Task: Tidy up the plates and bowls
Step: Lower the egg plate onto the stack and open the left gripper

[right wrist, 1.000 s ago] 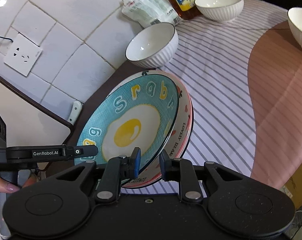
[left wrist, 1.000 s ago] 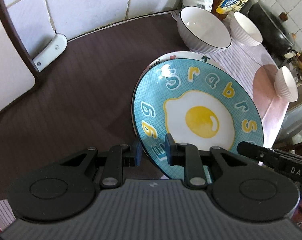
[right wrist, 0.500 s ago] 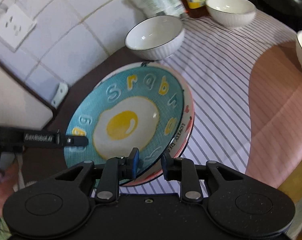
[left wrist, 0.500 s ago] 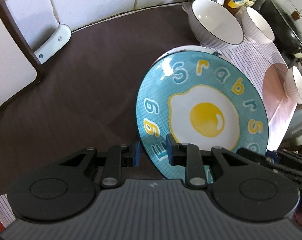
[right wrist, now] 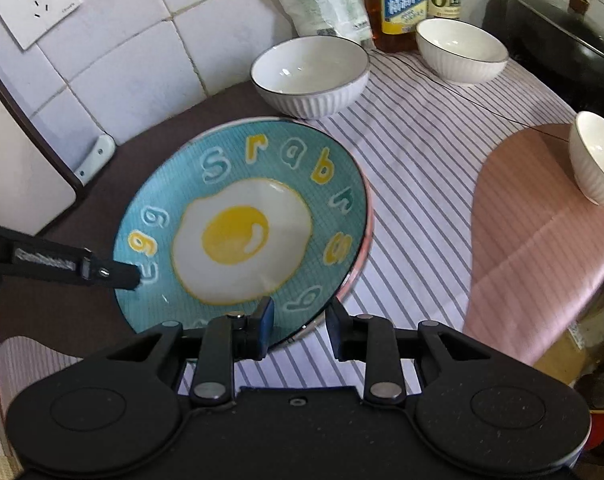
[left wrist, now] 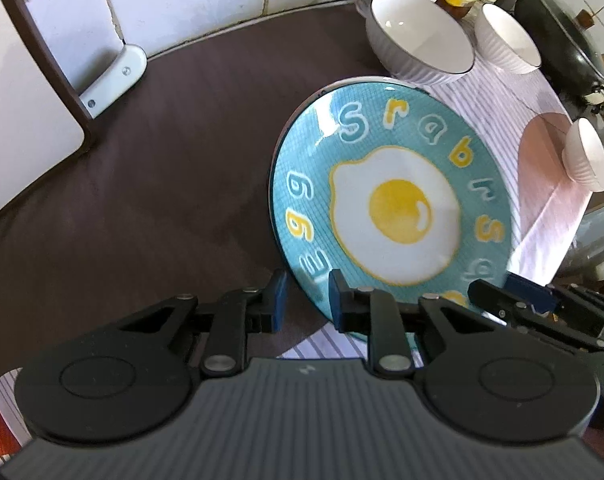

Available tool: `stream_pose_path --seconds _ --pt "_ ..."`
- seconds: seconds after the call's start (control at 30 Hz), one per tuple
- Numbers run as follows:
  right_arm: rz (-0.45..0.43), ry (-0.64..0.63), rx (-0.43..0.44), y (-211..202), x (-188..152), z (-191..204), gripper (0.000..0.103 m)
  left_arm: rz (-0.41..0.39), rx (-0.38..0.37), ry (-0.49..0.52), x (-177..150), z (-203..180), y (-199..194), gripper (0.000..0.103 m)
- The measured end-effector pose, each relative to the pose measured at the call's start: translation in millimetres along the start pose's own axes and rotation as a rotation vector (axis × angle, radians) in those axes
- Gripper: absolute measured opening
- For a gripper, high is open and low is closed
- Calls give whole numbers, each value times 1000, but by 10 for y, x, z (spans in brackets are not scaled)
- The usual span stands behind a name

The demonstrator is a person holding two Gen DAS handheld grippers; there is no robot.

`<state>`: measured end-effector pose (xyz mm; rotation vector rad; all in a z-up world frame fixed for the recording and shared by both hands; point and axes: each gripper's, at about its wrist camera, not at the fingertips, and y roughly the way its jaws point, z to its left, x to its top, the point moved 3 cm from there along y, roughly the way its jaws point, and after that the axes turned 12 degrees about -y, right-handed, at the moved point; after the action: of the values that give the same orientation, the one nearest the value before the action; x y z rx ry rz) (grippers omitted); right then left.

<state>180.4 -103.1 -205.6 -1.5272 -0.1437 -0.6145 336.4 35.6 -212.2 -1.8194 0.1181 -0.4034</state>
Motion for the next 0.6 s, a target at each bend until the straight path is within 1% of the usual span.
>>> stream_pose_path --seconds 0.2,0.33,0.4,0.43,0.5,0.53,0.57,0.6 --pt "-105 -15 -9 -298 -39 -39 34 -28 11 22 -152 -61 -244 21" --pt "-177 -3 44 -565 -44 -118 34 -33 -1 49 -308 -182 -462 21" --pt "-206 -21 54 -715 -52 -149 34 -30 -2 68 -375 -238 -570 25" --pt "-219 -28 58 -773 -58 -164 34 -22 1 80 -413 -273 -619 31" --pt "-248 -40 74 -920 -79 -223 35 -21 2 92 -467 -333 -717 34" --pt "-260 -47 82 -990 -93 -247 35 -20 2 96 -495 -368 -767 39" --pt "-276 -57 89 -1068 -107 -278 35 -20 4 101 -522 -401 -812 42" --pt "-291 -66 95 -1139 -120 -317 35 -24 5 105 -547 -440 -855 42"
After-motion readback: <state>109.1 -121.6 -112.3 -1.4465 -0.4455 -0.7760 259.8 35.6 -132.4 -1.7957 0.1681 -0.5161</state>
